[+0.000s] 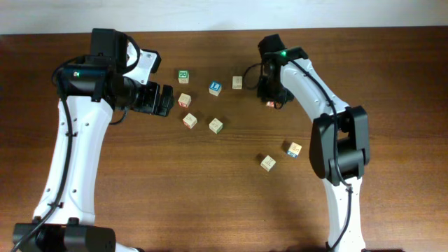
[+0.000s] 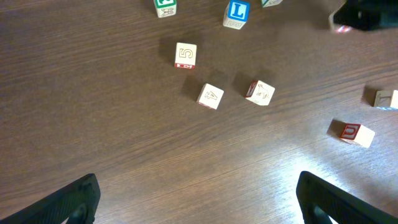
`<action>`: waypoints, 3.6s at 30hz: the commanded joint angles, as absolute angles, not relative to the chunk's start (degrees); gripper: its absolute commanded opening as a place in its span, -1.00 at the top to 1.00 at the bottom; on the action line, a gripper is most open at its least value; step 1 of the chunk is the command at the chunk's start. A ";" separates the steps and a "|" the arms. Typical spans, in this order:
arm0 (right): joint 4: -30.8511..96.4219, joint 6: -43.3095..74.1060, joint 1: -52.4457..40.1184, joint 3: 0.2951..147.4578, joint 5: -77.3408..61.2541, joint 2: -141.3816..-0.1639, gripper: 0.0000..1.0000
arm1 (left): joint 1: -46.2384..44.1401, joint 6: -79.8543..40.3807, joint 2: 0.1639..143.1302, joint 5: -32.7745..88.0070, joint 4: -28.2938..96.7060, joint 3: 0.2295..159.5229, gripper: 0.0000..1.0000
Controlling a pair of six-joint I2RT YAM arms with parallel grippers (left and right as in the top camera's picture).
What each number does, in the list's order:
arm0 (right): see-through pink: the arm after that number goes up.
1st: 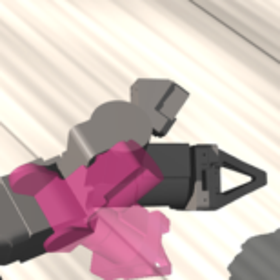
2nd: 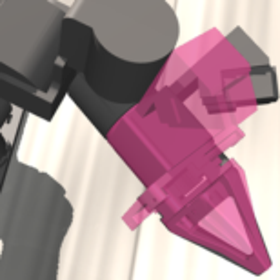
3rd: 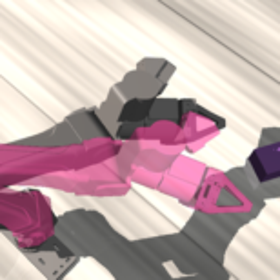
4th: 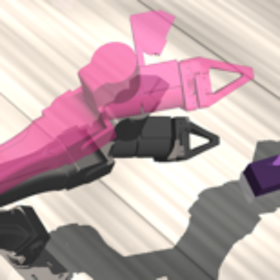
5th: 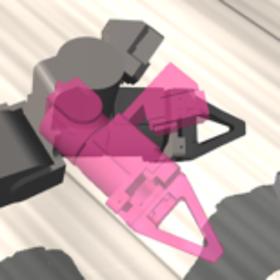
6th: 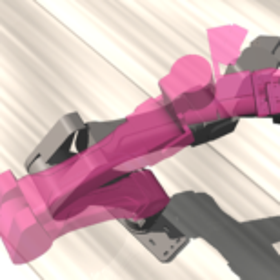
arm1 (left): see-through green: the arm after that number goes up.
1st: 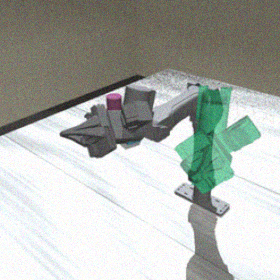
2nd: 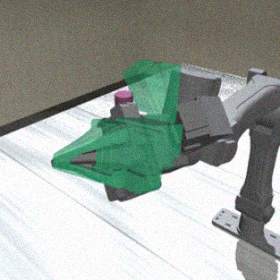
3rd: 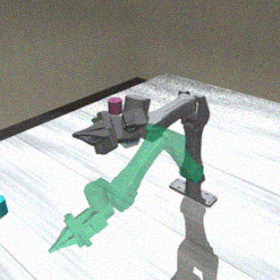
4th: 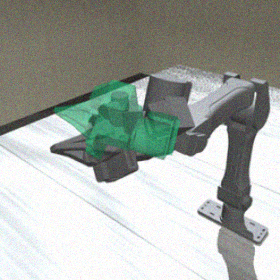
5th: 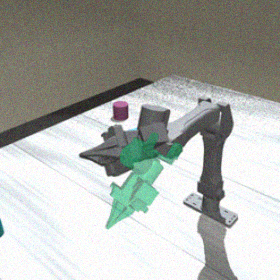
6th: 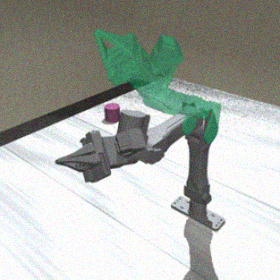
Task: Rotate 4 blocks
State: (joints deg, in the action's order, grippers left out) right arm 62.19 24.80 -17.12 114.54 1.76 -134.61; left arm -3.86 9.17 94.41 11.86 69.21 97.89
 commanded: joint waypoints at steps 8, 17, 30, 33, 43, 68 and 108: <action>74.78 21.50 -28.53 111.59 -8.23 -132.53 0.36 | -3.97 8.64 94.83 12.67 69.10 99.15 -0.98; 85.12 16.64 -29.34 109.10 -11.57 -132.33 -0.08 | -3.97 8.64 94.83 12.64 69.10 99.15 -0.98; 55.79 38.41 -34.24 112.66 -4.16 -134.13 -0.51 | -3.97 8.64 94.83 12.64 69.10 99.15 -0.99; 55.51 39.48 -35.57 112.64 -2.46 -135.39 -0.29 | -3.86 8.64 94.83 12.64 69.10 99.15 -0.98; 56.29 25.19 -35.59 112.66 -2.37 -135.37 0.35 | -3.97 8.64 94.83 12.64 69.10 99.15 -0.98; 52.42 18.48 -35.68 109.89 -7.05 -135.39 0.29 | -3.97 8.67 94.83 12.64 69.10 99.15 -0.98; 97.36 23.05 -33.65 148.88 -8.32 -116.81 -0.06 | -3.97 8.67 94.83 12.64 69.10 99.15 -0.98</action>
